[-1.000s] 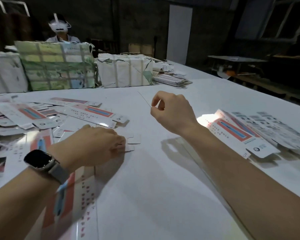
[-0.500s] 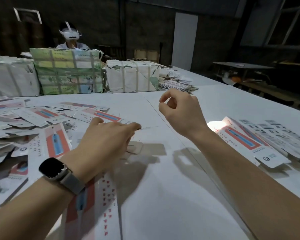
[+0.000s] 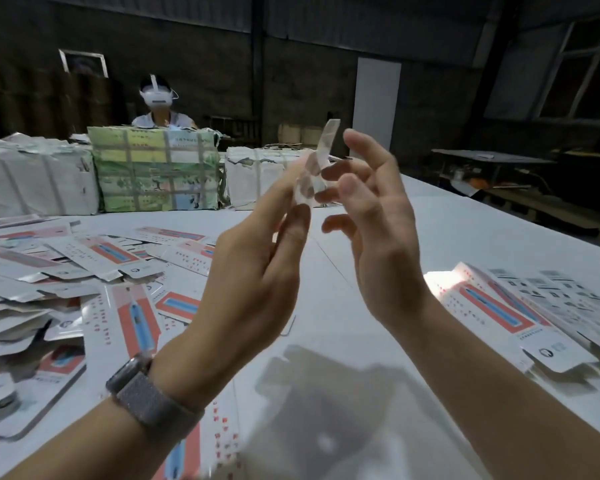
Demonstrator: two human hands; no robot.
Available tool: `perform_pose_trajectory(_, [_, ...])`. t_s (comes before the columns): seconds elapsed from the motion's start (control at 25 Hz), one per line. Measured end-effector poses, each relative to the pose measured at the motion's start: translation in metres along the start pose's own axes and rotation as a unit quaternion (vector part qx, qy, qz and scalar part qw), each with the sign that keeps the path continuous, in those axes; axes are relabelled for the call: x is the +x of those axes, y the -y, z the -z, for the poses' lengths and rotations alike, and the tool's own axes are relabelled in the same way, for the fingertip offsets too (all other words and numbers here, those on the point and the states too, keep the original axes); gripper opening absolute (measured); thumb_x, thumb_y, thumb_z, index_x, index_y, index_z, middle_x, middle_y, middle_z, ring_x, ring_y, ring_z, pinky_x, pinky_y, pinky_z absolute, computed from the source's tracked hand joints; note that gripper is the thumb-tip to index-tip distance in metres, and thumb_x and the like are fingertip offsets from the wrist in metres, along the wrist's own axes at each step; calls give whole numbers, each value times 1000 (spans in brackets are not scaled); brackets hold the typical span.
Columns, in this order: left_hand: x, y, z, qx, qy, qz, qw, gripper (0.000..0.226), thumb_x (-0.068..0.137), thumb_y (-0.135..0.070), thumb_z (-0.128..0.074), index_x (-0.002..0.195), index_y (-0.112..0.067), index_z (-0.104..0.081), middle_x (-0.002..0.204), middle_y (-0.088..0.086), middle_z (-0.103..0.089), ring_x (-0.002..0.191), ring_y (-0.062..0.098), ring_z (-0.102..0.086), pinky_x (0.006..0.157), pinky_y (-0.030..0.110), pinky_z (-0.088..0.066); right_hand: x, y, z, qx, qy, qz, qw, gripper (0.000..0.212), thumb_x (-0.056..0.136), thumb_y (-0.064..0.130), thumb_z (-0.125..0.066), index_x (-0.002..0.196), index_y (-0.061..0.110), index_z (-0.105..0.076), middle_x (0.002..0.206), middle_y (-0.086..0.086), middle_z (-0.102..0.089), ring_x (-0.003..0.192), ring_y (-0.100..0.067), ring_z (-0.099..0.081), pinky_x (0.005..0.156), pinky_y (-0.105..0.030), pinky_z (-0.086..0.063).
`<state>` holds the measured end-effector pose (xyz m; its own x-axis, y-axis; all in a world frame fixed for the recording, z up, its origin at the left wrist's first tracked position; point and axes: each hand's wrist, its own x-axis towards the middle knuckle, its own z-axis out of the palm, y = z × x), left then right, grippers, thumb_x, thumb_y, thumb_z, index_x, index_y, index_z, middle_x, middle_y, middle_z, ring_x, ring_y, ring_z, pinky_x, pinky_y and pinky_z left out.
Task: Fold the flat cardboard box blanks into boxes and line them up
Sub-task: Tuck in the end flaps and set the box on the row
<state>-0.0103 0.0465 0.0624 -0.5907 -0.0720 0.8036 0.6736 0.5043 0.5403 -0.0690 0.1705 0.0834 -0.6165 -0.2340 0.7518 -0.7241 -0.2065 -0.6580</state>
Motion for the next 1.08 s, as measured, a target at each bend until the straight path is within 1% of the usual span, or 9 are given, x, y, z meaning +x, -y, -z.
perform_pose_trajectory(0.16, [1, -14, 1, -199, 27, 106, 974, 36, 107, -28, -34, 135, -36, -56, 118, -13, -71, 111, 7, -68, 86, 15, -55, -9, -8, -8, -116, -21, 8, 993, 41, 90, 36, -59, 130, 35, -51, 116, 5, -56, 101, -8, -58, 79, -27, -56])
perform_pose_trajectory(0.28, [4, -10, 2, -274, 31, 180, 944, 37, 110, -30, -26, 122, -34, -61, 106, -12, -76, 101, 4, -71, 86, 30, -56, -10, -13, -9, -146, -19, -2, 989, 42, 88, 37, -59, 130, 37, -54, 110, 3, -52, 95, -8, -56, 75, -26, -56])
perform_pose_trajectory(0.36, [1, -6, 0, -329, 64, 221, 916, 39, 103, -50, -35, 134, -44, -57, 129, -12, -68, 118, 11, -65, 93, 42, -56, -14, -14, -14, -88, 17, -20, 996, 40, 92, 36, -54, 132, 37, -55, 114, 0, -56, 94, -7, -61, 66, -23, -56])
perform_pose_trajectory(0.44, [-4, 0, -1, -325, 74, 228, 915, 44, 93, -54, -48, 137, -58, -49, 140, -16, -59, 126, 17, -61, 93, 48, -56, -17, -13, -16, 3, 50, -58, 997, 36, 97, 37, -46, 130, 32, -58, 116, -6, -63, 93, -5, -67, 61, -17, -55])
perform_pose_trajectory(0.52, [-8, 5, 1, -276, 42, 213, 936, 50, 91, -46, -63, 136, -61, -48, 126, -18, -66, 113, 14, -68, 84, 38, -60, -17, -12, -14, 74, 57, -105, 990, 38, 98, 41, -41, 120, 19, -63, 100, -5, -71, 91, -13, -71, 68, -21, -57])
perform_pose_trajectory(0.6, [-8, 8, 4, -225, -1, 202, 953, 67, 81, -38, -70, 138, -60, -42, 108, -14, -70, 99, 12, -73, 72, 29, -61, -15, -12, -11, 91, 49, -128, 986, 38, 98, 41, -44, 126, 18, -58, 105, -2, -72, 95, -17, -72, 71, -24, -58])
perform_pose_trajectory(0.72, [-9, 11, 5, -180, -48, 193, 963, 67, 79, -35, -79, 137, -46, -46, 96, -9, -73, 91, 15, -75, 66, 26, -61, -14, -17, -10, -29, 3, -62, 998, 48, 97, 27, -60, 138, 41, -39, 116, 13, -62, 101, -7, -69, 69, -21, -58])
perform_pose_trajectory(0.88, [-10, 6, 4, -255, -23, 204, 945, 25, 94, -17, -66, 116, -29, -68, 97, -2, -76, 85, 15, -75, 66, 26, -58, -14, -20, -8, -204, -17, 21, 979, 34, 91, 39, -61, 125, 36, -58, 115, 11, -55, 103, -5, -59, 73, -23, -59])
perform_pose_trajectory(1.08, [-13, 2, 9, -363, 76, 294, 881, 45, 97, -48, -51, 138, -29, -56, 107, 0, -75, 90, 17, -75, 63, 28, -59, -11, -16, -9, -293, -13, 68, 954, 38, 87, 48, -64, 122, 34, -64, 111, 6, -50, 100, -1, -51, 74, -11, -47])
